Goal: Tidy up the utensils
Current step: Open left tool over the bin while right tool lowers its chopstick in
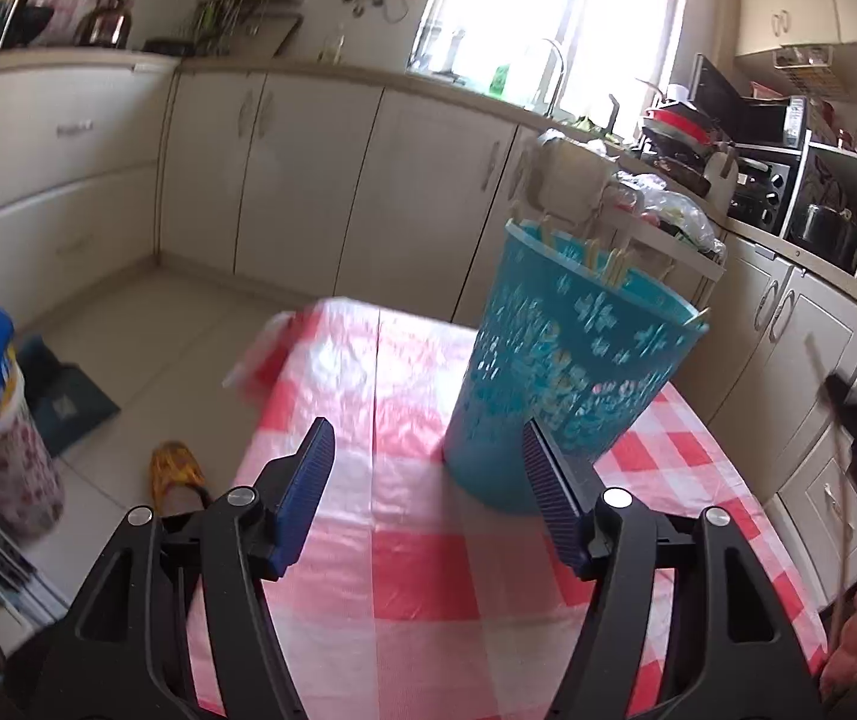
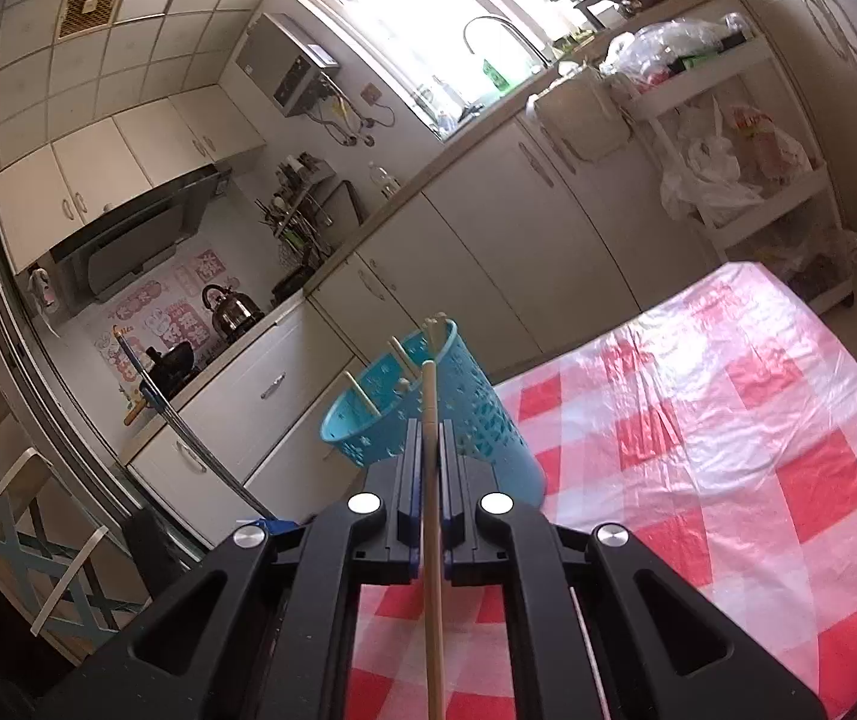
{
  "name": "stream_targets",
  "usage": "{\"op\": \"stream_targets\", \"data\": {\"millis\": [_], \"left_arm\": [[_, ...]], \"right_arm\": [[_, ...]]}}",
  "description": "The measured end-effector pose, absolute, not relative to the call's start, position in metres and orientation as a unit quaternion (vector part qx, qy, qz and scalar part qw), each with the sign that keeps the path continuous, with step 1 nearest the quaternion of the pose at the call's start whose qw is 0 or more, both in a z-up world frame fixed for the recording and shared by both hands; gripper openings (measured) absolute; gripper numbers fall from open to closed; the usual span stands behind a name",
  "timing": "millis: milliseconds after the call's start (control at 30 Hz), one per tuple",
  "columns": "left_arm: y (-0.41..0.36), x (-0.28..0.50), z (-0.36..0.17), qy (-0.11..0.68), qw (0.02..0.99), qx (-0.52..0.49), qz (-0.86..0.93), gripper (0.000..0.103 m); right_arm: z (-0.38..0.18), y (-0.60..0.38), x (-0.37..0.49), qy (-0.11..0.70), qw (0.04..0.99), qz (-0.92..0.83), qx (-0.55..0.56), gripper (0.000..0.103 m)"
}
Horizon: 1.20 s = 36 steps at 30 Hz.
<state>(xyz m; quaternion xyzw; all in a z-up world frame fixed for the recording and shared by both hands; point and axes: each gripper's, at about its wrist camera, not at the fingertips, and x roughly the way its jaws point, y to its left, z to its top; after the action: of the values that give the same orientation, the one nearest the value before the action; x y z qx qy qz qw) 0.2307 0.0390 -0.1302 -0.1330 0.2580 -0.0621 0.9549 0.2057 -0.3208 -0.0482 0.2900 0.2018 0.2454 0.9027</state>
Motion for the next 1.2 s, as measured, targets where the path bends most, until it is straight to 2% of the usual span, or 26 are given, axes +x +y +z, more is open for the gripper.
{"op": "stream_targets", "data": {"millis": [233, 400, 600, 800, 1033, 1133, 1200], "left_arm": [[0.06, 0.238, -0.154, 0.282, 0.938, -0.193, -0.054, 0.075], [0.063, 0.239, -0.159, 0.279, 0.937, -0.204, -0.051, 0.076], [0.062, 0.24, -0.157, 0.276, 0.937, -0.207, -0.054, 0.079], [0.062, 0.241, -0.157, 0.277, 0.935, -0.213, -0.062, 0.079], [0.064, 0.241, -0.157, 0.274, 0.934, -0.219, -0.067, 0.08], [0.064, 0.241, -0.158, 0.275, 0.933, -0.221, -0.065, 0.081], [0.064, 0.242, -0.158, 0.276, 0.933, -0.221, -0.062, 0.082]], "right_arm": [[0.006, -0.301, 0.239, 0.146, 0.912, 0.261, 0.281, 0.006], [0.038, -0.277, 0.275, 0.109, 0.922, 0.254, 0.272, 0.006], [0.05, -0.259, 0.329, 0.086, 0.935, 0.204, 0.278, 0.006], [0.033, -0.237, 0.367, 0.125, 0.944, 0.163, 0.26, 0.006], [0.011, -0.22, 0.366, 0.174, 0.945, 0.167, 0.222, 0.007], [0.005, -0.216, 0.352, 0.187, 0.943, 0.176, 0.211, 0.012], [0.003, -0.215, 0.336, 0.192, 0.943, 0.184, 0.202, 0.022]]}}
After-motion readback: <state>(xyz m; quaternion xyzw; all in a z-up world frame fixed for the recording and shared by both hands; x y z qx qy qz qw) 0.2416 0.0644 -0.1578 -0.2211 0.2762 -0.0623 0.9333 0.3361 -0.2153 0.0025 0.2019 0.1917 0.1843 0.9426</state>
